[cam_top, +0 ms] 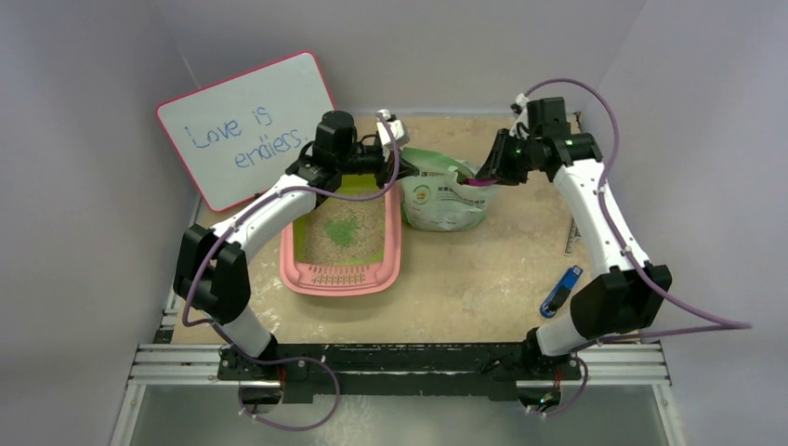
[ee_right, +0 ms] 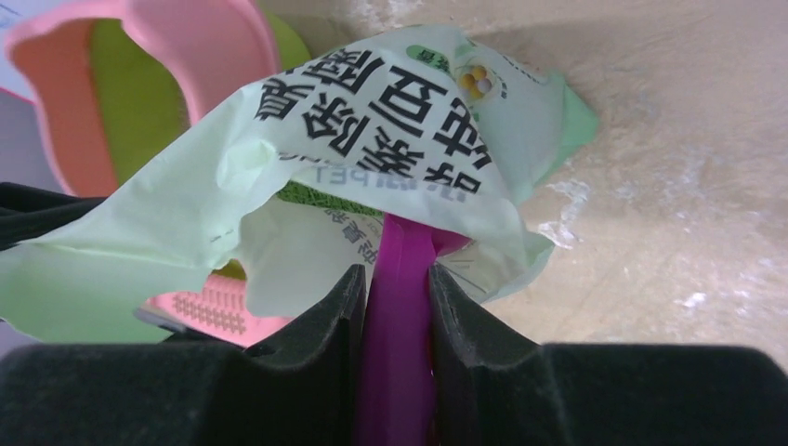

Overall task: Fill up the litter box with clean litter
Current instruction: 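Scoop the cat litter from the cat litter bag.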

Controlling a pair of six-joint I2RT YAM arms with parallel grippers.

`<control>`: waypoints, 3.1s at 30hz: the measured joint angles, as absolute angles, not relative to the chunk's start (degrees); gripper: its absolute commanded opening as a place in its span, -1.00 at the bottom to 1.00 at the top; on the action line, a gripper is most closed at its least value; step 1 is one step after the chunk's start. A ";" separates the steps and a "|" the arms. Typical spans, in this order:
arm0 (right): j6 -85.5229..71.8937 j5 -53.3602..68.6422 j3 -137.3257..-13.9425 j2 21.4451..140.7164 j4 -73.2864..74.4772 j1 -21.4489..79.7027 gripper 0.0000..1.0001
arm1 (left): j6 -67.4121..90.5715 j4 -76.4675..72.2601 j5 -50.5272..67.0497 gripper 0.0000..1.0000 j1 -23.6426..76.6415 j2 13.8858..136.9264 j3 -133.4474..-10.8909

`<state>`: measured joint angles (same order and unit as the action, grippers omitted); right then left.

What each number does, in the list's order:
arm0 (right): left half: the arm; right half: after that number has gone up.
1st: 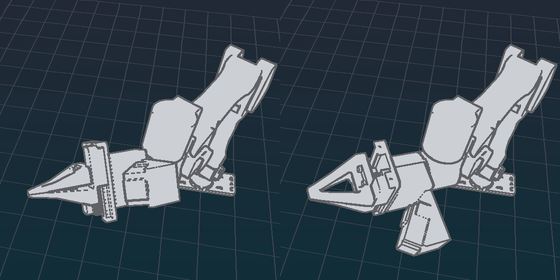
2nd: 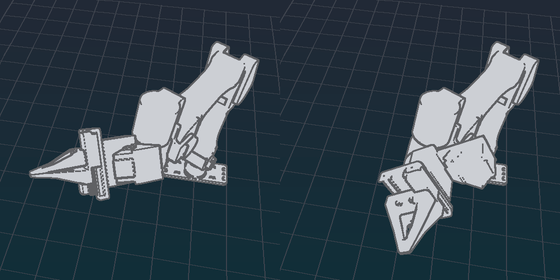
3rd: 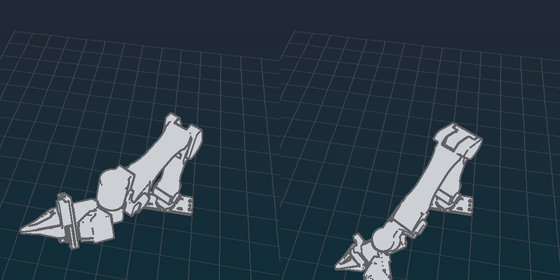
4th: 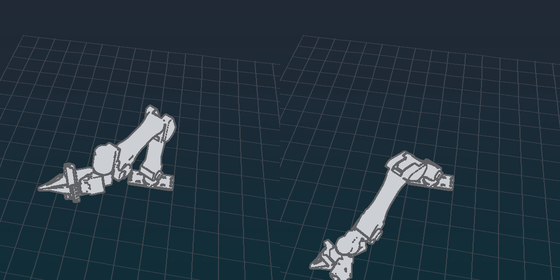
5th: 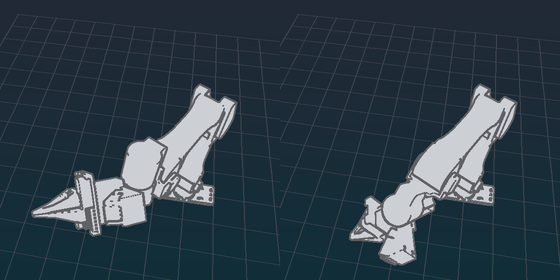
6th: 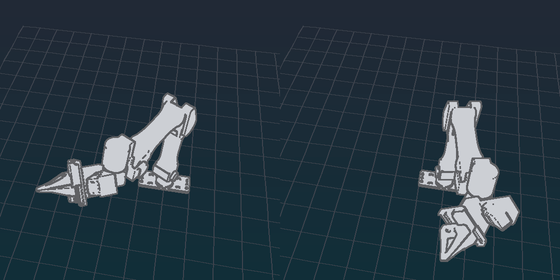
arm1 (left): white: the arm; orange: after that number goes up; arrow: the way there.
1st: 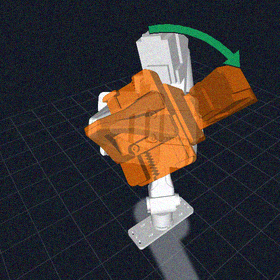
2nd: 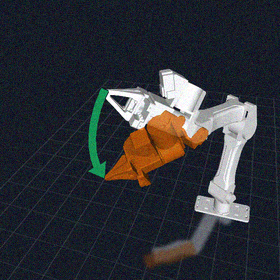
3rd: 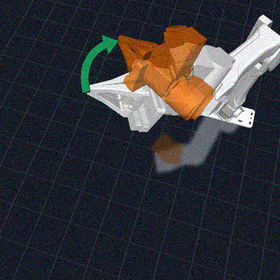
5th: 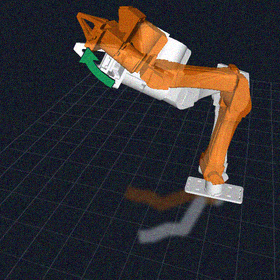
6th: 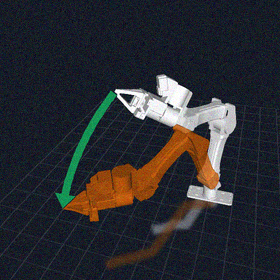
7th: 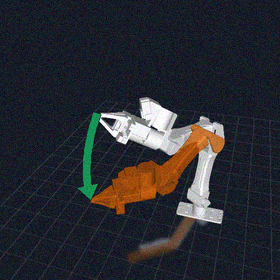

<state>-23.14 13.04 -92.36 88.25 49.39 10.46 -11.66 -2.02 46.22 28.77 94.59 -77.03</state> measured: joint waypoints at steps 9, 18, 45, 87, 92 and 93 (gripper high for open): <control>-27.09 36.18 -76.20 84.82 32.42 -2.02 -1.00 | -11.66 -2.24 46.00 -1.00 28.80 94.59 -77.03; -40.36 48.64 -61.41 78.15 12.82 -9.52 -1.00 | -11.53 -2.20 45.93 -1.00 28.80 94.63 -77.17; -64.62 67.11 -42.81 72.36 -17.08 -23.33 -1.00 | -10.00 -2.68 45.23 -1.00 28.91 95.20 -77.84; -51.09 69.12 -51.46 66.96 1.58 -27.40 -1.00 | -8.97 -3.36 45.19 -1.00 28.91 95.66 -78.24; -38.37 65.89 -60.40 72.44 18.11 -26.70 -1.00 | -8.58 -3.36 45.58 -1.00 28.91 95.68 -78.28; -35.44 65.10 -63.26 74.04 21.45 -26.17 -1.00 | -8.58 -3.36 45.58 -1.00 28.91 95.68 -78.32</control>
